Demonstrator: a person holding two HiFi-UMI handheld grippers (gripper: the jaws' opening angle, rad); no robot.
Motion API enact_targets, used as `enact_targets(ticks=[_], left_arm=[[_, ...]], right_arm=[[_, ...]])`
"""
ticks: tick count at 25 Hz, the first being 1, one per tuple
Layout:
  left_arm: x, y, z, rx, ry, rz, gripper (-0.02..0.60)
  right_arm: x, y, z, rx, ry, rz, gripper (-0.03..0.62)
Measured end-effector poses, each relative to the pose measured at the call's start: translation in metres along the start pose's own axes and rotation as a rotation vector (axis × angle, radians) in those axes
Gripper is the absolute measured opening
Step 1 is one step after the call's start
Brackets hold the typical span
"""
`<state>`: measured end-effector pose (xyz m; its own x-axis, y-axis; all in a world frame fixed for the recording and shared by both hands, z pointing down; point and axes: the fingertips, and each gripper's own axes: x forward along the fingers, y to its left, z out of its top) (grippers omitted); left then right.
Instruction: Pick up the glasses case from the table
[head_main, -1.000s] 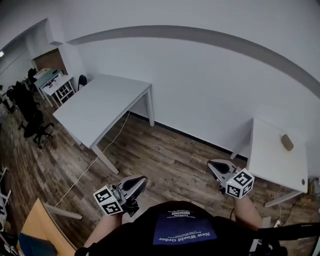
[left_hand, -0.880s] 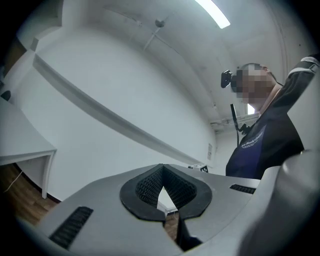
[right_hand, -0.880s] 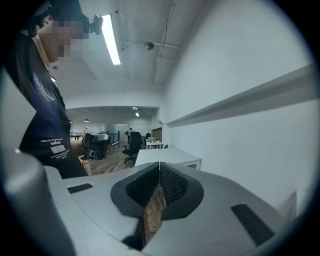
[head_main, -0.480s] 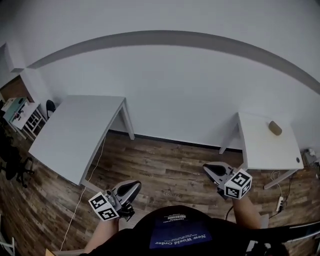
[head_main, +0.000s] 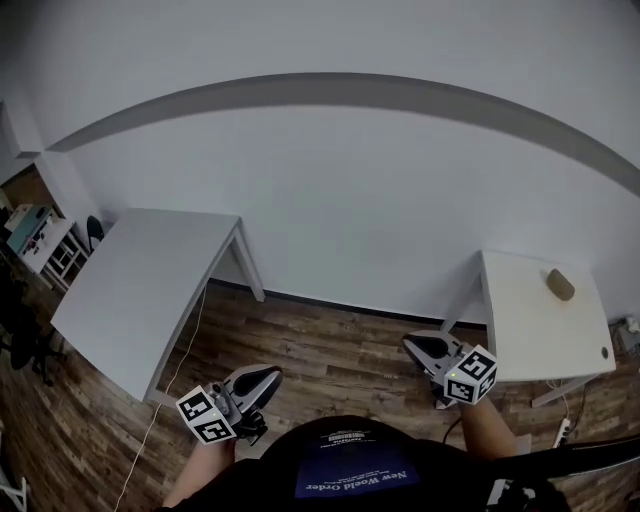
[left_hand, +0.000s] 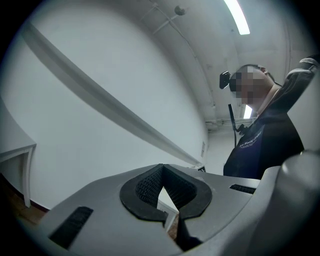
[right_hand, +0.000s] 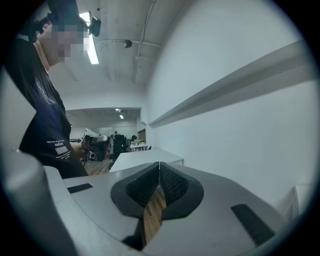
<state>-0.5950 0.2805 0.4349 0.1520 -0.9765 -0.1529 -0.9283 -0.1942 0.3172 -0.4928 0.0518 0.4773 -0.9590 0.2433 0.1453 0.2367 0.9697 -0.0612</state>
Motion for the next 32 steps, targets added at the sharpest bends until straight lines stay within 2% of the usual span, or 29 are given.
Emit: enact_targets(ticks=[6, 9, 14, 18, 21, 25, 30, 32], left_arm=[[0.105, 0.039, 0.02, 0.031, -0.033, 0.065, 0.002], [0.159, 0.061, 0.023, 0.013, -0.048, 0.073, 0.002], [0.218, 0.088, 0.011, -0.002, -0.002, 0.041, 0.002], [0.248, 0.126, 0.01, -0.026, 0.018, 0.015, 0.002], [0.282, 0.158, 0.007, -0.059, 0.032, -0.047, 0.002], [0.329, 0.211, 0.009, -0.072, 0.056, -0.169, 0.002], [0.351, 0.293, 0.057, -0.049, 0.102, -0.338, 0.002], [0.365, 0.322, 0.074, -0.042, 0.118, -0.406, 0.002]], right_arm=[[0.014, -0.115, 0.033, -0.06, -0.009, 0.089, 0.003], [0.019, -0.171, 0.04, -0.049, -0.021, 0.101, 0.003], [0.023, -0.232, 0.03, -0.013, -0.014, 0.088, 0.003], [0.025, -0.272, 0.023, 0.014, -0.009, 0.037, 0.003], [0.025, -0.305, 0.019, 0.039, 0.0, -0.033, 0.003], [0.042, -0.352, 0.02, 0.045, -0.001, -0.135, 0.003], [0.088, -0.366, 0.056, 0.028, -0.012, -0.268, 0.003], [0.094, -0.378, 0.059, 0.044, -0.001, -0.35, 0.003]])
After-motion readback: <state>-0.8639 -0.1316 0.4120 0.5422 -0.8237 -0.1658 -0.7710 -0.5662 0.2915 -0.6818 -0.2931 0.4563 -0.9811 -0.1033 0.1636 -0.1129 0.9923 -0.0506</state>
